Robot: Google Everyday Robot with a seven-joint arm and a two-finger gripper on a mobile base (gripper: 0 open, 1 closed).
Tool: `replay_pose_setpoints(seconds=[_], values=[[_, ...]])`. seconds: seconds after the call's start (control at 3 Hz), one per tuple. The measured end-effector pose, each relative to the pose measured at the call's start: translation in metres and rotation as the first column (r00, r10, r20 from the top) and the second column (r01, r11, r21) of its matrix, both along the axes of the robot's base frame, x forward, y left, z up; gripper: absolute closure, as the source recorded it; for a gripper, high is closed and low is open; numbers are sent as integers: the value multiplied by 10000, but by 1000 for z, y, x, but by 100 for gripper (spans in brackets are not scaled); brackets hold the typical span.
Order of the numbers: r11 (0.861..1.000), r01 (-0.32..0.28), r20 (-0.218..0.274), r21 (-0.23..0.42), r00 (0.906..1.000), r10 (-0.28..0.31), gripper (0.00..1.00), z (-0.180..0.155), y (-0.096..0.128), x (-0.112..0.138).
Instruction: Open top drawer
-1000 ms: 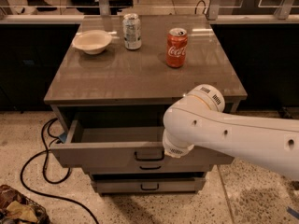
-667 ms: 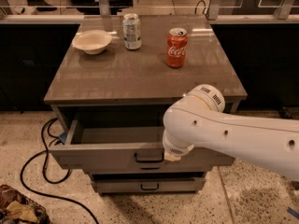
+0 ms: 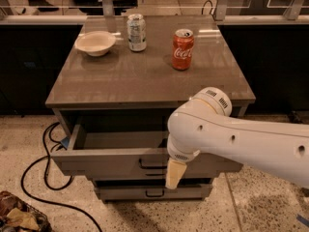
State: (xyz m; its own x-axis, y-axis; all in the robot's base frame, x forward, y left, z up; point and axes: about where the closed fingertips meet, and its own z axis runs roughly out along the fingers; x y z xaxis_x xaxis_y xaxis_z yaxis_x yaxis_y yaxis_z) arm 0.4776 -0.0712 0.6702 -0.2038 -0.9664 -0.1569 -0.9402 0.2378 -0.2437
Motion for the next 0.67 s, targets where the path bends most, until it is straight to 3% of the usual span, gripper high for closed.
replay_pose_setpoints(seconds=[0.67], values=[[9949,348,662,-949,9974,-285,0,57,-8,-9]])
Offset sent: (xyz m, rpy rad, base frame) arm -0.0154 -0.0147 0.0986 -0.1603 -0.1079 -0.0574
